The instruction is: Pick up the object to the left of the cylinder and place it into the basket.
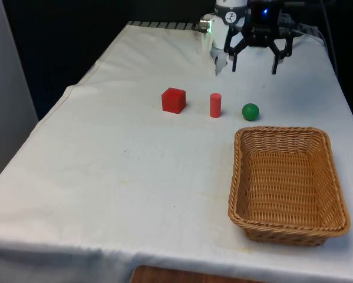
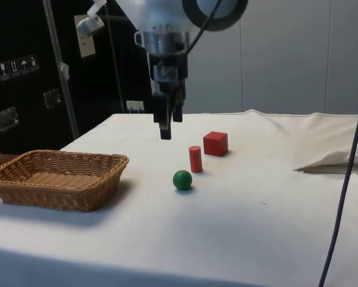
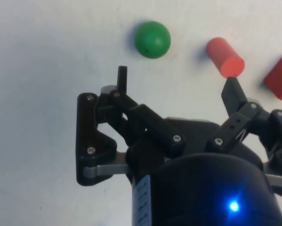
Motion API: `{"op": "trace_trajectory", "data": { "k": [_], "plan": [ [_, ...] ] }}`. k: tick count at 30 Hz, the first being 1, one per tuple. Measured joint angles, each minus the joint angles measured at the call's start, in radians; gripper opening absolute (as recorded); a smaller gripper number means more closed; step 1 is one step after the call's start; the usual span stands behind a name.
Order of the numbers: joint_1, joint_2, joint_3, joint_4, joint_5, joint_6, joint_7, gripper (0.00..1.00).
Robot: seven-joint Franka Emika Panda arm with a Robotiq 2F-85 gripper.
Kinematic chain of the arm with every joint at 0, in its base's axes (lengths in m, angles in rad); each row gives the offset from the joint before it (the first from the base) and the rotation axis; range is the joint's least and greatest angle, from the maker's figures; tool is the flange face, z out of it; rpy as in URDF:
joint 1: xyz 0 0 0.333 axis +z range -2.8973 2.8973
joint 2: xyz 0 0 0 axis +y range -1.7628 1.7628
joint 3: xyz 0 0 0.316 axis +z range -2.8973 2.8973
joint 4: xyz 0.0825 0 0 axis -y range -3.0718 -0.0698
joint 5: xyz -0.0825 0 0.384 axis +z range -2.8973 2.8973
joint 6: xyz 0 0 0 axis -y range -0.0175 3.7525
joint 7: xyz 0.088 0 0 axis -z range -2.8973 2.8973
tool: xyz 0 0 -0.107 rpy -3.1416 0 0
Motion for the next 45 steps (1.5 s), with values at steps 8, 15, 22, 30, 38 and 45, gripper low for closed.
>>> {"op": "trace_trajectory", "data": {
  "k": [8,15,22,30,38,45],
  "plan": [
    [-0.008,0.034,0.0,-0.044,0.0,0.099,-0.001,1.0],
    [-0.014,0.062,-0.002,-0.087,0.0,0.193,-0.001,1.0],
    [-0.021,0.107,-0.011,-0.11,0.0,0.285,-0.004,1.0],
    [-0.028,0.144,-0.012,-0.111,0.003,0.334,-0.005,1.0],
    [-0.029,0.146,-0.011,-0.111,0.003,0.334,-0.005,1.0],
    [-0.026,0.146,0.002,-0.108,0.003,0.334,0.005,1.0]
  ]
}}
